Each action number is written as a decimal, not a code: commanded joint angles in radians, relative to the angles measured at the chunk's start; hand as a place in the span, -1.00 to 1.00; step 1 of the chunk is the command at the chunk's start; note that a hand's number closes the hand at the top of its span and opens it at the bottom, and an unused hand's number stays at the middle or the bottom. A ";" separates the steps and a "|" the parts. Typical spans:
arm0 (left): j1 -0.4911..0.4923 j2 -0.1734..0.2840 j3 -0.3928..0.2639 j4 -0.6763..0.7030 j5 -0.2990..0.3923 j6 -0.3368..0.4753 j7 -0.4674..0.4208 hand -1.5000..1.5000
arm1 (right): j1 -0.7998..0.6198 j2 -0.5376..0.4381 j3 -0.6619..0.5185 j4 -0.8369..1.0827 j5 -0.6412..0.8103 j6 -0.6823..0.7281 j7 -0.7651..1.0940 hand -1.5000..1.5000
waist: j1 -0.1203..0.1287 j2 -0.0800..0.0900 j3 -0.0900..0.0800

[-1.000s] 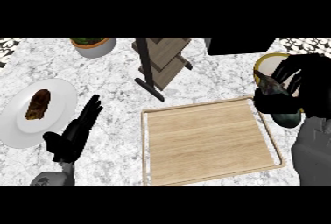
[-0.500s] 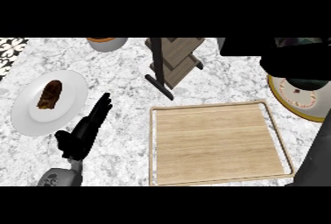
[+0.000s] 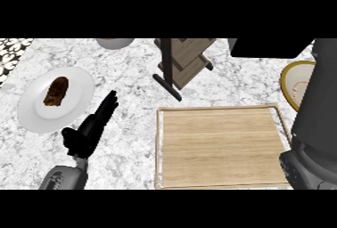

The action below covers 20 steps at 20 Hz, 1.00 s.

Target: Pick the eggplant from the tray and place it in the tiered basket

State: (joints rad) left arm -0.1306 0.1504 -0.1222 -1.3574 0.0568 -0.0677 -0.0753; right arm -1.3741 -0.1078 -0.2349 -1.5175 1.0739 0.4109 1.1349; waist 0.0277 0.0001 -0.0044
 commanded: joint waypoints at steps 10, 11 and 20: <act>-0.046 -0.012 -0.001 0.011 -0.008 -0.007 0.004 0.00 | -0.269 -0.023 -0.188 0.676 0.068 -0.263 -0.044 1.00 | 0.027 0.020 0.001; -0.017 -0.031 -0.019 0.026 -0.020 -0.002 -0.027 0.00 | -0.311 -0.035 -0.201 0.715 0.073 -0.269 -0.030 1.00 | 0.029 0.019 0.001; -0.027 0.001 -0.008 0.010 -0.004 -0.051 -0.024 0.00 | -0.329 -0.029 -0.279 0.966 0.057 -0.532 -0.159 1.00 | 0.061 0.033 0.001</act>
State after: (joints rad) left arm -0.1682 0.1365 -0.1306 -1.3456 0.0460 -0.0896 -0.0804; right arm -1.6988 -0.1503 -0.4836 -0.6383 1.1361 0.0197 0.9858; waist 0.0682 0.0248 -0.0031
